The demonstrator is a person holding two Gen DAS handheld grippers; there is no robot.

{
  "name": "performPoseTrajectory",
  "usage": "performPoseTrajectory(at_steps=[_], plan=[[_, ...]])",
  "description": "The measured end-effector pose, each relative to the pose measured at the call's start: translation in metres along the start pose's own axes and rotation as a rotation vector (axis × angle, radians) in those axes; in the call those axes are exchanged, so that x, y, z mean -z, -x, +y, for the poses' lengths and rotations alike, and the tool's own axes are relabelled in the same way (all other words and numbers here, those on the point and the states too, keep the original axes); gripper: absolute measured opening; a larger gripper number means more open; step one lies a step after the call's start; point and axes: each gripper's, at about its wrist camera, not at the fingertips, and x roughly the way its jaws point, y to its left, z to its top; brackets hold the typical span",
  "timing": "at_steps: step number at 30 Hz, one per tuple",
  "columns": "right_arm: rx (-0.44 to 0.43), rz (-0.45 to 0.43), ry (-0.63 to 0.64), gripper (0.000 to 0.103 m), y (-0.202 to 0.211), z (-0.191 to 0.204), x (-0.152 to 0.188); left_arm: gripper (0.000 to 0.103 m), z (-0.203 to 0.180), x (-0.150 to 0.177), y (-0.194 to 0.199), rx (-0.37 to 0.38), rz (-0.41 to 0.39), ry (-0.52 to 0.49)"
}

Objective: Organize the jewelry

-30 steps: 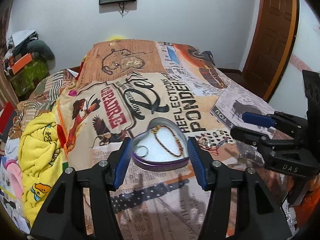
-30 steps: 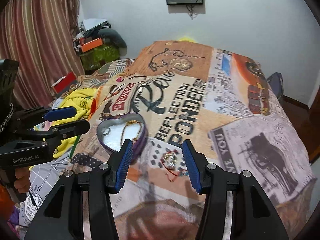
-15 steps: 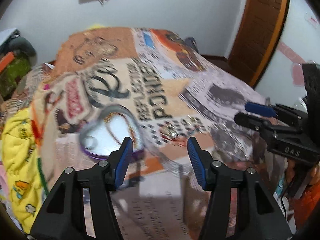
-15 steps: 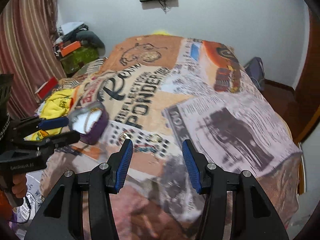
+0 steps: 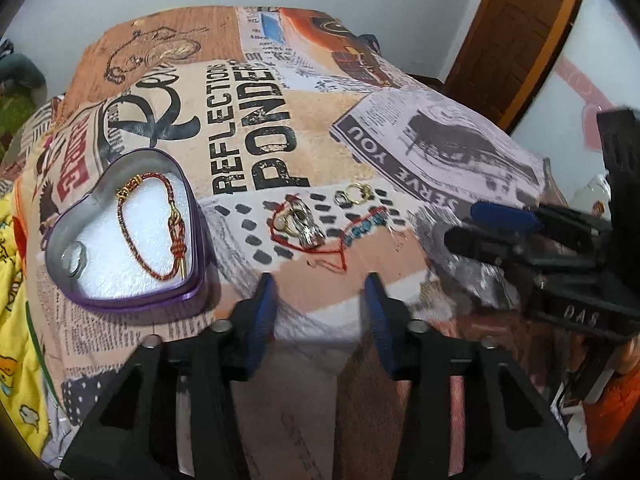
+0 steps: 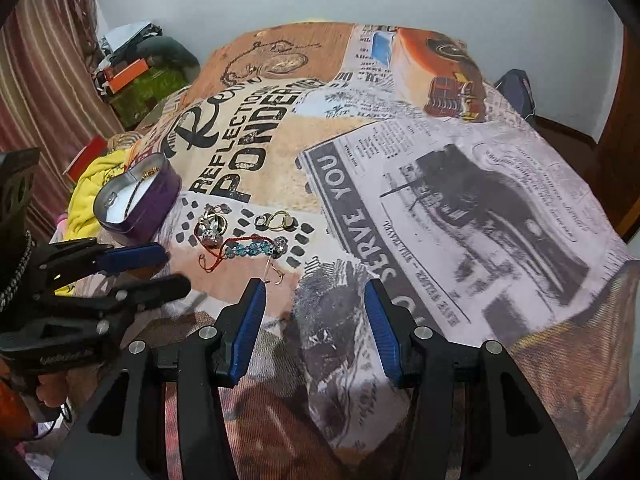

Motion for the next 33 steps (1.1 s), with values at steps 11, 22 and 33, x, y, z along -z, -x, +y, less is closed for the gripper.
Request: performPoseTrajectory(at_steps=[11,22,33], plan=[[-0.015,0.007,0.013,0.048,-0.013,-0.001,-0.007,0.021,0.002,-0.022,-0.016,-0.005,-0.033,0.006],[-0.09,0.034,0.054,0.04,-0.027,0.015,-0.015,0.015,0.001,-0.023,-0.028,-0.029,-0.019,-0.003],[-0.077,0.053,0.084,0.031,-0.032,0.024,-0.018,0.014,0.003,-0.022,0.018,0.015,-0.111,-0.012]])
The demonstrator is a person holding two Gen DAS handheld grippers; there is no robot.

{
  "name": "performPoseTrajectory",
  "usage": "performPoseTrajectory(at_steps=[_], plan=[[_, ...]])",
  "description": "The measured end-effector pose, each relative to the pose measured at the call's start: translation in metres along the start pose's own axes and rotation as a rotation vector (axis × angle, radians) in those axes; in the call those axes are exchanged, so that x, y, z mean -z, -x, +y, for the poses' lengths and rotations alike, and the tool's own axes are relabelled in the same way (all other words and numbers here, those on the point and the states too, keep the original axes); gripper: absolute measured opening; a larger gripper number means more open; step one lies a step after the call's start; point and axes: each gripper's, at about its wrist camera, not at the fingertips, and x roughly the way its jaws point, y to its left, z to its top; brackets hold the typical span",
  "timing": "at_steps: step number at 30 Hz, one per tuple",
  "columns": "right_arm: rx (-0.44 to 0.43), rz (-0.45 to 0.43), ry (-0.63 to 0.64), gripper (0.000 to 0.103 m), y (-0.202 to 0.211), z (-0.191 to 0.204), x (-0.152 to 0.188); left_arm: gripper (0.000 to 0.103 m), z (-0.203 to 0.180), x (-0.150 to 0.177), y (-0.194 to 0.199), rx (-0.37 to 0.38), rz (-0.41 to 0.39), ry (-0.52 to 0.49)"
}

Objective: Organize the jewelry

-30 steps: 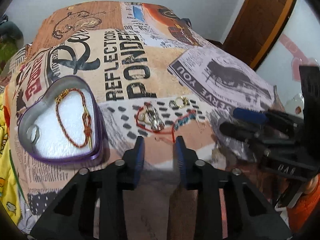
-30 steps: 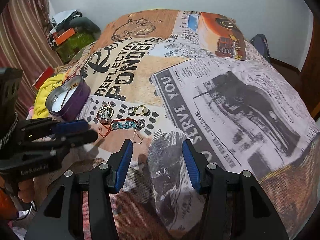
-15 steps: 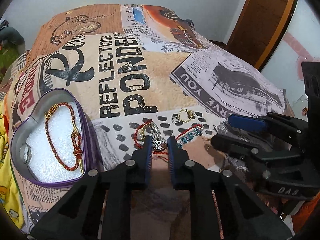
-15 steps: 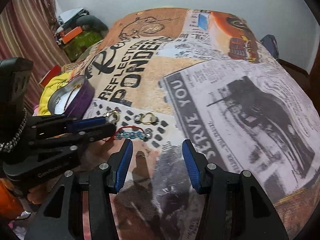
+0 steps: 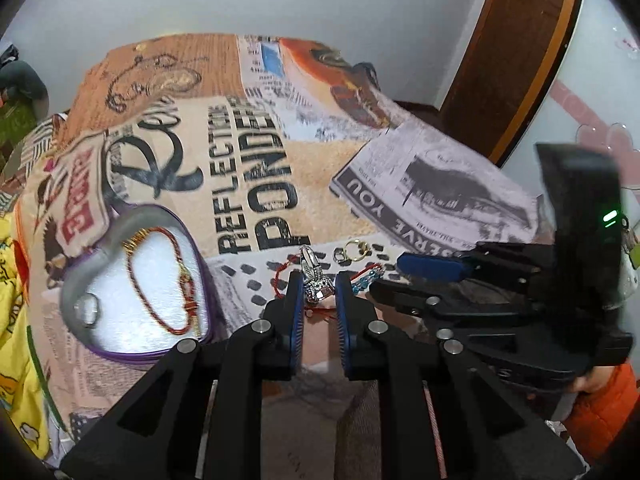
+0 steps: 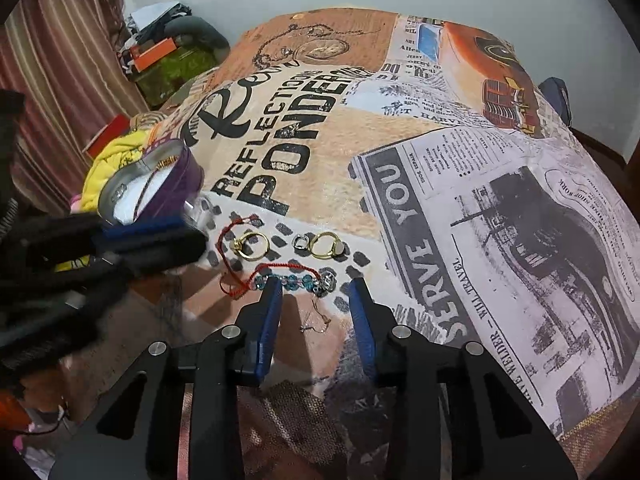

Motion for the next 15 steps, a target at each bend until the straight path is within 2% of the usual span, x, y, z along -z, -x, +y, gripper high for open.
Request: performPoseTrajectory(at_steps=[10,15], plan=[[0.122,0.031,-0.014,0.031,-0.004,-0.02,0.0,0.014,0.009,0.004,0.018,-0.008,-0.021,0.003],[0.077,0.033,-0.024,0.031,-0.001,-0.022,-0.002,0.014,0.011,0.006,0.019,-0.004,-0.023,0.003]])
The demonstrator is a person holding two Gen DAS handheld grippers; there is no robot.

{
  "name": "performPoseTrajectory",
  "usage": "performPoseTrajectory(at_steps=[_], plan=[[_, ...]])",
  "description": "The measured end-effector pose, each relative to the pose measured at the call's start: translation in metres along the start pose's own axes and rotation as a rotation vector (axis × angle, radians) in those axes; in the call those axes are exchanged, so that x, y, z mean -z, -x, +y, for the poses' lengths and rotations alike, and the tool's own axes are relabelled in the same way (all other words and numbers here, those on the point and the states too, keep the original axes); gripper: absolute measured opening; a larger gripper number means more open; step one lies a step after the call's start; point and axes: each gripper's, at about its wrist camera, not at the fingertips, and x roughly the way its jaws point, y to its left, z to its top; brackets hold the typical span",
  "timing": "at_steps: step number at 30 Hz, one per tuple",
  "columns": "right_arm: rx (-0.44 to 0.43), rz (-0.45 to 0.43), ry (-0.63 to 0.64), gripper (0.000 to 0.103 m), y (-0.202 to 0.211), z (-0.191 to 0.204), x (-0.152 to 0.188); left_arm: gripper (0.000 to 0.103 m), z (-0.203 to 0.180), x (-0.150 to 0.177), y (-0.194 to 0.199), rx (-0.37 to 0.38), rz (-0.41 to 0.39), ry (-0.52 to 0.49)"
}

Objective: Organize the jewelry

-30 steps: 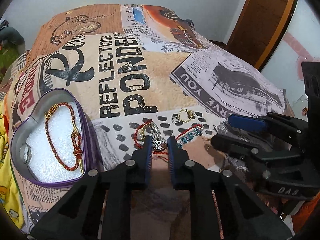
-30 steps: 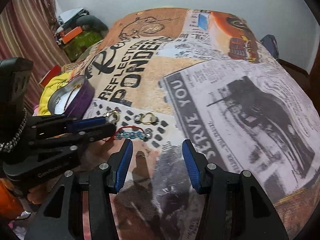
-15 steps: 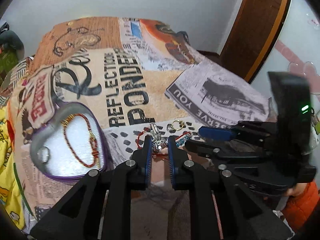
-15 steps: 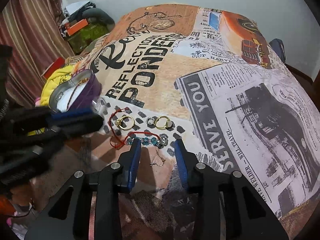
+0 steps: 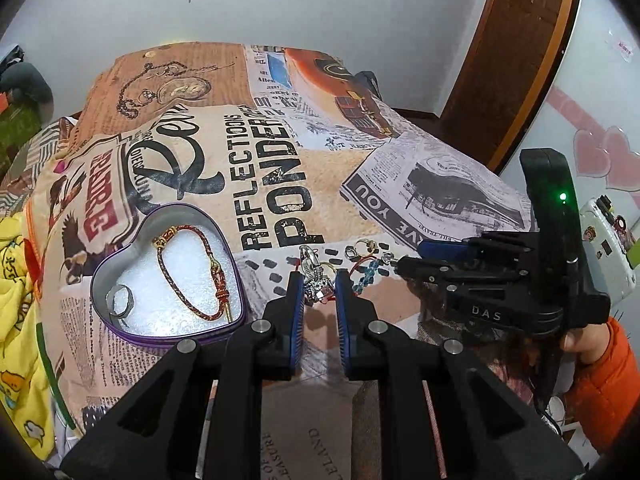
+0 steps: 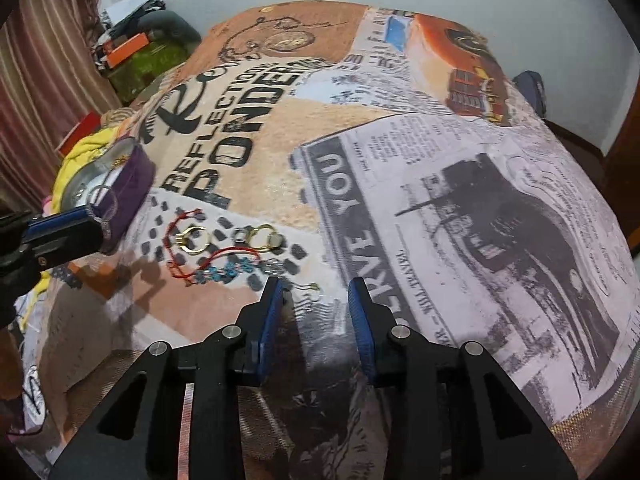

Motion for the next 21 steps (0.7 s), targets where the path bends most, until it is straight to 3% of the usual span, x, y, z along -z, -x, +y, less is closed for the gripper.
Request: performPoseTrajectory(at_steps=[5,7,16,21], plan=[[0.009,0.004,0.07,0.026,-0.009,0.017,-0.004,0.014,0.0,0.0,0.001,0.001,-0.005,0.005],[-0.006,0.002,0.079,0.01,-0.012,0.019,-0.007,0.014,0.001,0.0,0.002,-0.001,-0.009,0.007],[-0.01,-0.016,0.065,0.009,-0.003,0.023,-0.006,0.014,0.004,-0.002,0.016,-0.01,-0.034,0.015],[-0.013,-0.081,0.052,0.009,0.023,0.03,-0.012,0.014,0.004,-0.004,0.032,-0.022,-0.065,0.014]])
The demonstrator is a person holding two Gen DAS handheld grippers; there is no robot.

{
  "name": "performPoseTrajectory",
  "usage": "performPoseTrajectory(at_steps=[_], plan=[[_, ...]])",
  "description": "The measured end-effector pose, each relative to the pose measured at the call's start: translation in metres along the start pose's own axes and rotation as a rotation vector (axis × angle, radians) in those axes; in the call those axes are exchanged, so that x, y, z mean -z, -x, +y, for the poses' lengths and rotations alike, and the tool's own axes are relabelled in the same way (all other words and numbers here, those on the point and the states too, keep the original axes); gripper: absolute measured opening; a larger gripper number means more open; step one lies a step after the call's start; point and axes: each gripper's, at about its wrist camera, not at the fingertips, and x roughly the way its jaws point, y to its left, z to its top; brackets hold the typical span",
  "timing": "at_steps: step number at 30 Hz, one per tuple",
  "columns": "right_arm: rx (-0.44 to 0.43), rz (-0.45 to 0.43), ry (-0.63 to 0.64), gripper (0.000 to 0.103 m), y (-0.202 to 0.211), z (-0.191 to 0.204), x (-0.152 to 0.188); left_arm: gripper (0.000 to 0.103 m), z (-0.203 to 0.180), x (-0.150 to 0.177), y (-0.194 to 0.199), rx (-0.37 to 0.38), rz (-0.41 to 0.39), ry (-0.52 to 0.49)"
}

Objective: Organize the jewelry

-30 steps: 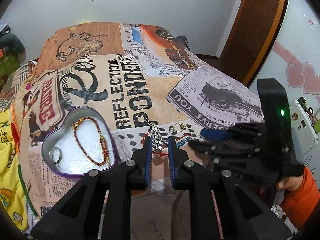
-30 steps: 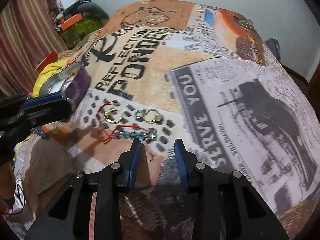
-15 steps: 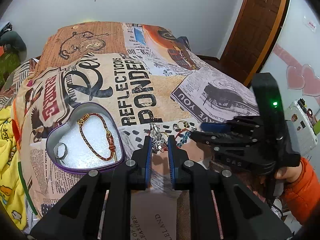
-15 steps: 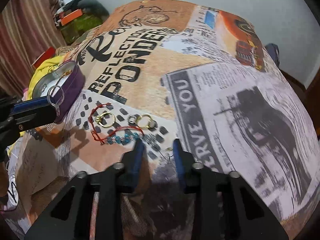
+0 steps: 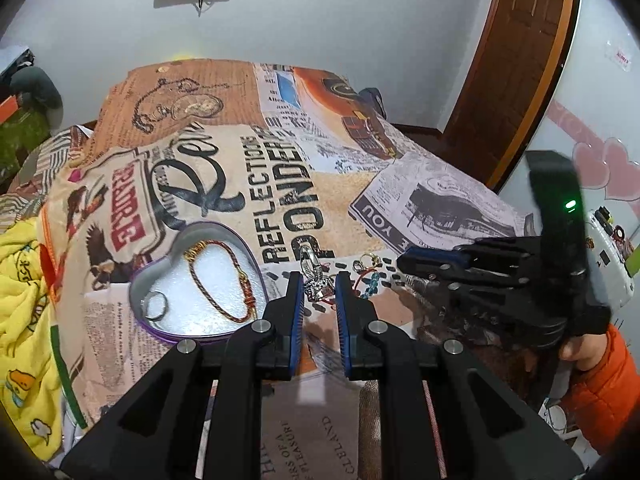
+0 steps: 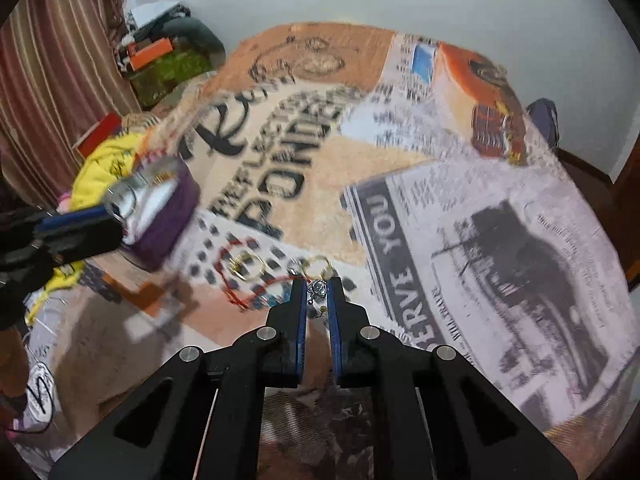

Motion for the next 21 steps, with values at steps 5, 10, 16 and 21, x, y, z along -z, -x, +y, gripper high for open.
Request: performPoseTrajectory(at_steps=[5,10,16,21], plan=[[-0.025,-0.083,0.012,0.009,0.027,0.015,-0.016,0.014,0.002,-0.004,0.021,-0.016,-0.044,0.0],[-0.043,-0.16,0.029,0.009,0.047,0.036,-0.029,0.014,0.007,-0.006,0.045,-0.042,-0.092,-0.002],[-0.074,-0.228,0.064,0.009,0.061,0.063,-0.042,0.014,0.02,-0.01,0.068,-0.076,-0.132,-0.001],[-0.103,-0.254,0.086,0.009,0.062,0.082,-0.051,0.014,0.037,-0.012,0.084,-0.105,-0.163,0.01]])
